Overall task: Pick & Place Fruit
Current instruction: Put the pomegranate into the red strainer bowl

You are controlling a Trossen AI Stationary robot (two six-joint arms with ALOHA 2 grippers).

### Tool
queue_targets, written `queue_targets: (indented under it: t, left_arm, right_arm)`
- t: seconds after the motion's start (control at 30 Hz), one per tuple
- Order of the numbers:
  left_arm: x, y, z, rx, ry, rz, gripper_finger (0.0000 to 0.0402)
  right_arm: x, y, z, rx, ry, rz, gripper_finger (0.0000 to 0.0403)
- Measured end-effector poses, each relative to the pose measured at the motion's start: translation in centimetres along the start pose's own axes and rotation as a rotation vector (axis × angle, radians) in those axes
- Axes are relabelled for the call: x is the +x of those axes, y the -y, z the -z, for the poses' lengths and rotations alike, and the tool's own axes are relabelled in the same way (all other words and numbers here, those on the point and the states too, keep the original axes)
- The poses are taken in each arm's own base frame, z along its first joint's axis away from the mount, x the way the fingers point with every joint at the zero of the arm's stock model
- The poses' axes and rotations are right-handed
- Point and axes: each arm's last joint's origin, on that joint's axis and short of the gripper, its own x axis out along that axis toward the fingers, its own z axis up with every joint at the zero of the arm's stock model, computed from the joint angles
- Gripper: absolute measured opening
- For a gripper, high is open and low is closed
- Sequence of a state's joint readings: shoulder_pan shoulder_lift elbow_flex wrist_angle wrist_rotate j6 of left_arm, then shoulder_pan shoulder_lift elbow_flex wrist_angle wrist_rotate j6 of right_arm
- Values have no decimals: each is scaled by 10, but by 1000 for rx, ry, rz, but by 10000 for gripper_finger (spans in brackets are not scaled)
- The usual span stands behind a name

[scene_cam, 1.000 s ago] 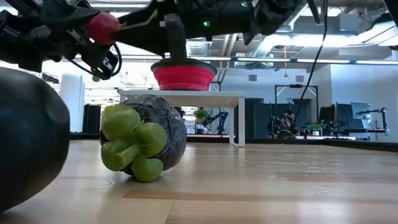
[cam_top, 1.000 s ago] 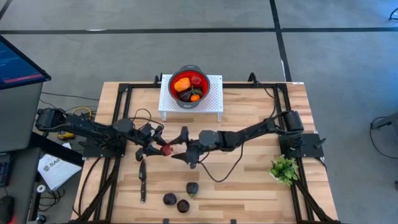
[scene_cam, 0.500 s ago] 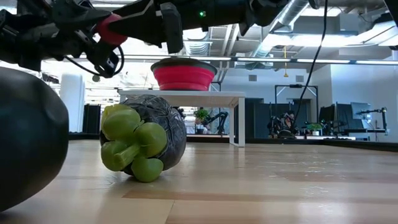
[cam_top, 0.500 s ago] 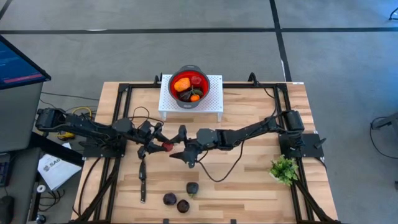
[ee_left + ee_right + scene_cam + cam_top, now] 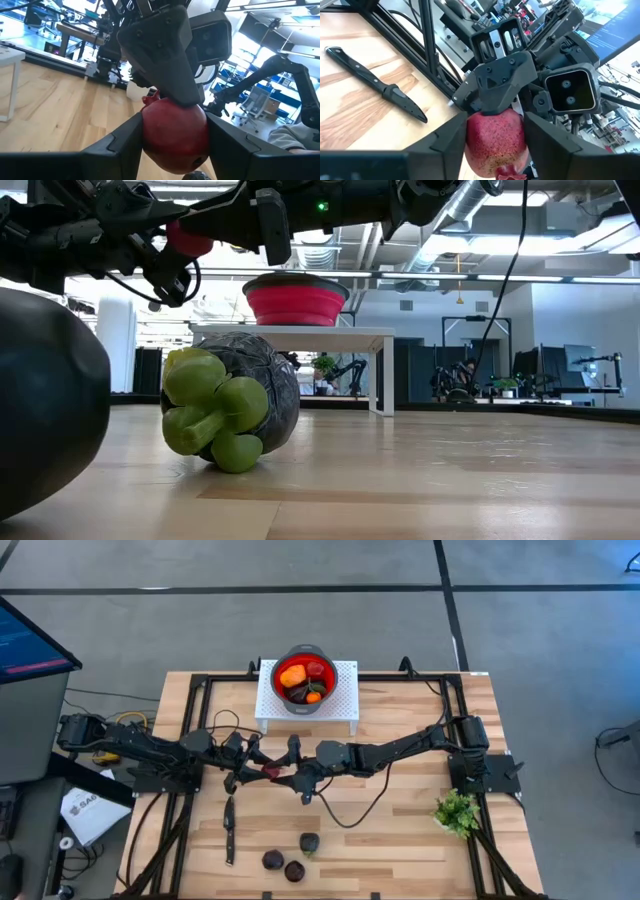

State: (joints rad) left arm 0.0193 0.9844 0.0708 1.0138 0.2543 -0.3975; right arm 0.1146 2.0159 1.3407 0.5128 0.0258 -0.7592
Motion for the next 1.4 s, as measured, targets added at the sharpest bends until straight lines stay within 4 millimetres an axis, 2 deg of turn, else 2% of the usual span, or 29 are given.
queue_targets:
  t: [0.2, 0.4, 0.57, 0.83, 1.03, 1.2, 1.4]
  left_arm:
    - [0, 0, -1, 7, 8, 2, 206]
    - [0, 1, -4, 38, 37, 14, 258]
    - [-1, -5, -6, 39, 44, -20, 290]
    - [-5, -17, -6, 33, 26, -105, 296]
    - [-7, -25, -4, 20, -5, -161, 297]
    - [-7, -24, -4, 51, -11, -160, 297]
    - [-7, -25, -4, 53, -11, -161, 297]
  right_arm:
    - [0, -1, 1, 1, -9, -8, 145]
    - [0, -7, 7, 91, -71, -44, 141]
    - [-2, -15, 12, 176, -210, -41, 139]
    - [-25, -19, -7, 176, -414, -31, 145]
    - [-58, 8, -29, 276, -490, 37, 142]
    - [-82, 46, -40, 352, -475, 188, 146]
    - [-97, 102, -30, 439, -478, 360, 149]
